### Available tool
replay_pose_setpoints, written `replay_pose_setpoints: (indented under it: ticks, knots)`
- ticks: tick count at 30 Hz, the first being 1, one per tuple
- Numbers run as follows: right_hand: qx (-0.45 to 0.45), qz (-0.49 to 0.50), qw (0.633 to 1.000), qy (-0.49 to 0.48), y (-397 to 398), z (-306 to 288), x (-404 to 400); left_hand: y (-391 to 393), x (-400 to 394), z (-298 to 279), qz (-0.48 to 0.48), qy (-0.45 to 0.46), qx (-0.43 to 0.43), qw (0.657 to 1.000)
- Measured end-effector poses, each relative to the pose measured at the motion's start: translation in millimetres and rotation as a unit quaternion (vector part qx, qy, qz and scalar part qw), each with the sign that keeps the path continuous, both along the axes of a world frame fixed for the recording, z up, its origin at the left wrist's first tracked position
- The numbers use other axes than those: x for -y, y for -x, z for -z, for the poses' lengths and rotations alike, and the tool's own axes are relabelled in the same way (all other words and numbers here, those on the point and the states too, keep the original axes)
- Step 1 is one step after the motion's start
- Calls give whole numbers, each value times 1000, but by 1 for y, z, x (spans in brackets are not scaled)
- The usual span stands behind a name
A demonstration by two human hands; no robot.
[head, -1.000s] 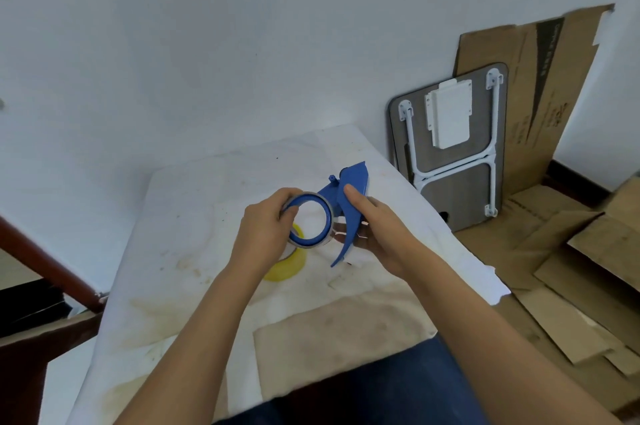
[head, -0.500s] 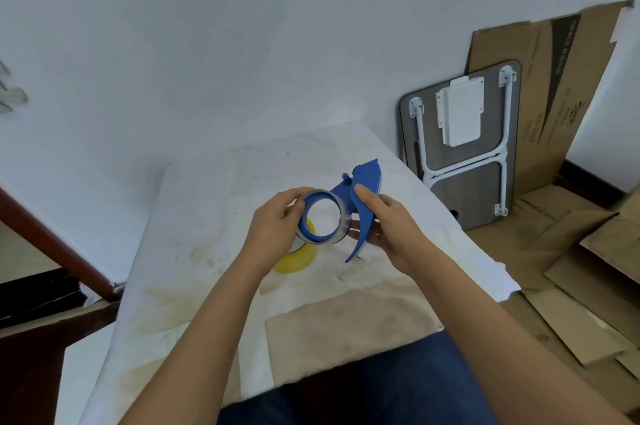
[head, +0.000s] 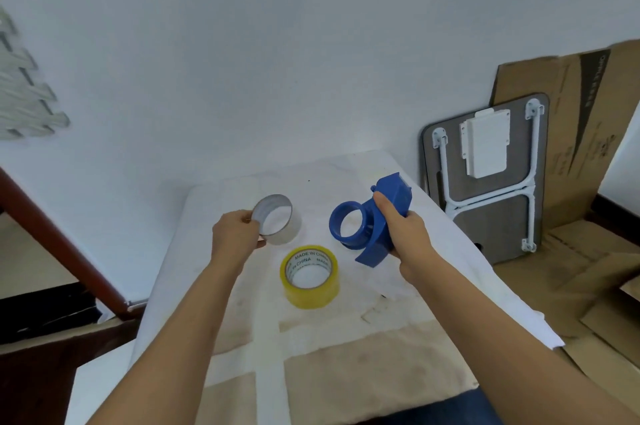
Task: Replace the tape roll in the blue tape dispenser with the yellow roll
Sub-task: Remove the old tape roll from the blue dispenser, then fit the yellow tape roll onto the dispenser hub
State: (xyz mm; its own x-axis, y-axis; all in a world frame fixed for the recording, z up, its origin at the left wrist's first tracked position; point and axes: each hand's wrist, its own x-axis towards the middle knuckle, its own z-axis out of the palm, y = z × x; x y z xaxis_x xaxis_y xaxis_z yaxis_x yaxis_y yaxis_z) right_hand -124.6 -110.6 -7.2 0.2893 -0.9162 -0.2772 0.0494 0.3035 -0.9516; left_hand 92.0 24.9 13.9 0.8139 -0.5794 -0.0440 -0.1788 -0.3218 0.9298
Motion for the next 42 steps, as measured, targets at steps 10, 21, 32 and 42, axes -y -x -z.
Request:
replay_pose_setpoints:
  ticks: [10, 21, 32, 42]
  knots:
    - [-20, -5, 1000, -6, -32, 4, 4, -75, 20, 43, -14, -142, 27, 989]
    - [-9, 0, 1000, -23, -21, 10, -2, -34, -3, 13, 32, -156, 149, 976]
    - [-45, -70, 994, -78, 25, 11, -10, 57, -7, 32, 232, -211, 93, 945]
    - [-121, -91, 987, -54, 40, 19, -8, 73, -20, 46, 209, -229, 127, 942]
